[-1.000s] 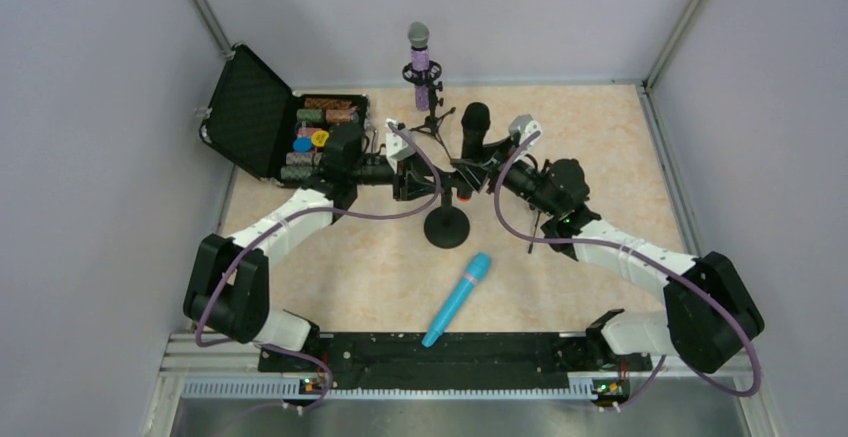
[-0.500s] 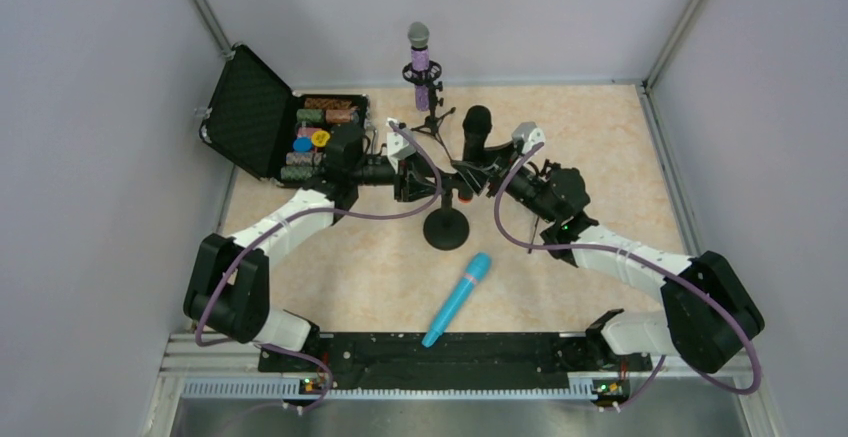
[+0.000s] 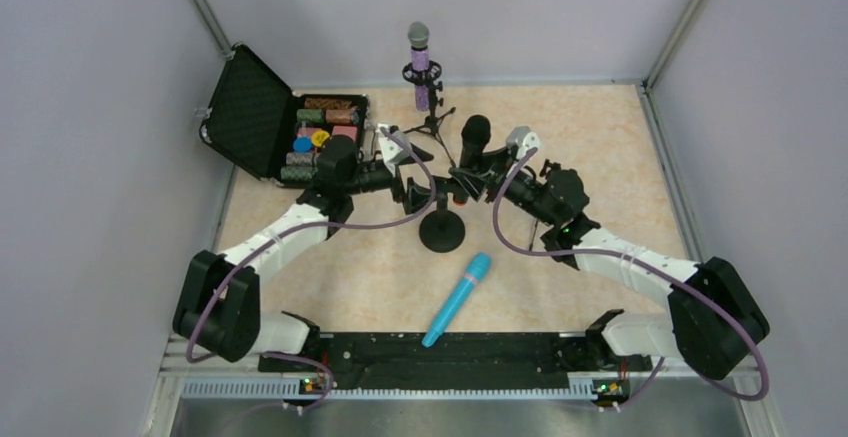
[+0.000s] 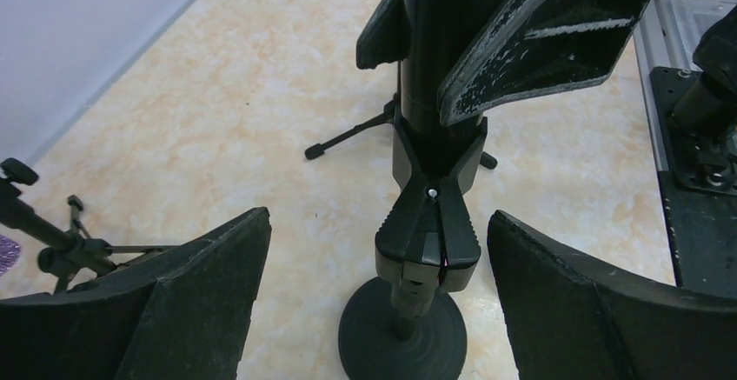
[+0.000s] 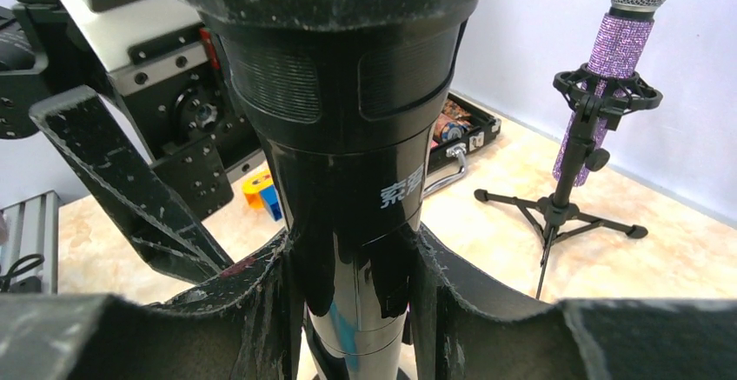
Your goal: Attach the microphones to the stand
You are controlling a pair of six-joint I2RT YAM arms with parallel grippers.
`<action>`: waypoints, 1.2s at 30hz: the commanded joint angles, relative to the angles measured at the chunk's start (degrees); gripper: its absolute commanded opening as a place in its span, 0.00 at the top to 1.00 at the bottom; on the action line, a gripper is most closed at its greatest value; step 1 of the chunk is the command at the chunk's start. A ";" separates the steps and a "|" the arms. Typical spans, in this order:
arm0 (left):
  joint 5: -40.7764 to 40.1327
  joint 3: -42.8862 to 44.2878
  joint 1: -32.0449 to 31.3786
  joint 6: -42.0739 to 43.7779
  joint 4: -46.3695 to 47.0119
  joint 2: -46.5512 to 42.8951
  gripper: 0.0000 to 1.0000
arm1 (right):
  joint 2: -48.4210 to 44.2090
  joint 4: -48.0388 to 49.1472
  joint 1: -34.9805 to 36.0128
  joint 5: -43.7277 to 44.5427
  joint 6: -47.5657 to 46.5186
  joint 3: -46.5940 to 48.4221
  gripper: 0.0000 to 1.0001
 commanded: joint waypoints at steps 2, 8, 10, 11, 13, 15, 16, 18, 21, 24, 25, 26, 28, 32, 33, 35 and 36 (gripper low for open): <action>-3.81 -1.59 -0.14 0.12 3.27 -5.00 0.01 | -1.94 -0.94 0.97 -1.54 -0.25 1.16 0.56; -7.97 -4.13 -0.14 -0.26 3.79 -8.94 0.01 | -2.48 -1.06 0.93 -1.42 0.21 1.17 0.37; -9.33 -5.13 -0.09 -0.41 3.81 -10.38 0.01 | -3.07 -1.73 0.97 -0.81 0.17 1.15 0.33; -10.15 -5.61 -0.12 -0.59 3.84 -11.19 0.01 | -3.43 -2.21 0.97 -0.38 0.08 1.03 0.31; -11.58 -6.63 -0.05 -1.13 3.37 -12.66 0.01 | -4.43 -3.27 0.97 0.33 -0.10 0.68 0.26; -12.66 -7.39 -0.04 -1.42 1.54 -14.44 0.01 | -5.51 -4.46 0.98 1.15 -0.32 0.27 0.22; -12.84 -8.23 -0.05 -1.61 0.96 -15.03 0.01 | -6.08 -4.84 0.94 1.48 -0.39 -0.12 0.20; -12.70 -9.62 -0.05 -1.58 0.31 -16.12 0.01 | -7.29 -5.53 0.97 1.83 -0.45 -0.82 0.16; -12.21 -11.71 -0.07 -1.52 -0.23 -16.92 0.01 | -9.43 -7.44 1.02 1.84 -0.42 -1.52 0.13; -10.47 -13.45 -0.05 -1.44 -0.57 -17.02 0.01 | -11.65 -10.15 0.97 1.44 -0.42 -1.82 0.11; -9.81 -13.92 -0.05 -1.53 -0.54 -16.82 0.01 | -12.40 -11.27 0.97 1.43 -0.40 -1.82 0.10; -9.26 -14.42 -0.07 -1.64 -0.45 -16.58 0.01 | -13.17 -12.38 0.97 1.47 -0.40 -1.97 0.09; -8.71 -15.24 -0.04 -2.45 0.21 -16.00 0.02 | -14.57 -14.27 0.96 1.53 -0.40 -2.37 0.08; -8.30 -17.43 -0.06 -4.94 4.37 -14.54 0.02 | -16.69 -15.95 0.96 2.30 0.16 -4.28 0.08; -8.29 -18.03 -0.06 -5.59 5.98 -14.04 0.02 | -17.06 -15.86 0.96 2.39 0.45 -4.77 0.08; -8.44 -19.22 -0.09 -7.02 9.49 -12.65 0.03 | -17.33 -15.77 0.97 2.33 0.87 -5.47 0.08; -8.39 -19.67 -0.07 -8.55 11.29 -12.00 0.03 | -17.33 -15.78 0.95 2.22 1.12 -5.59 0.08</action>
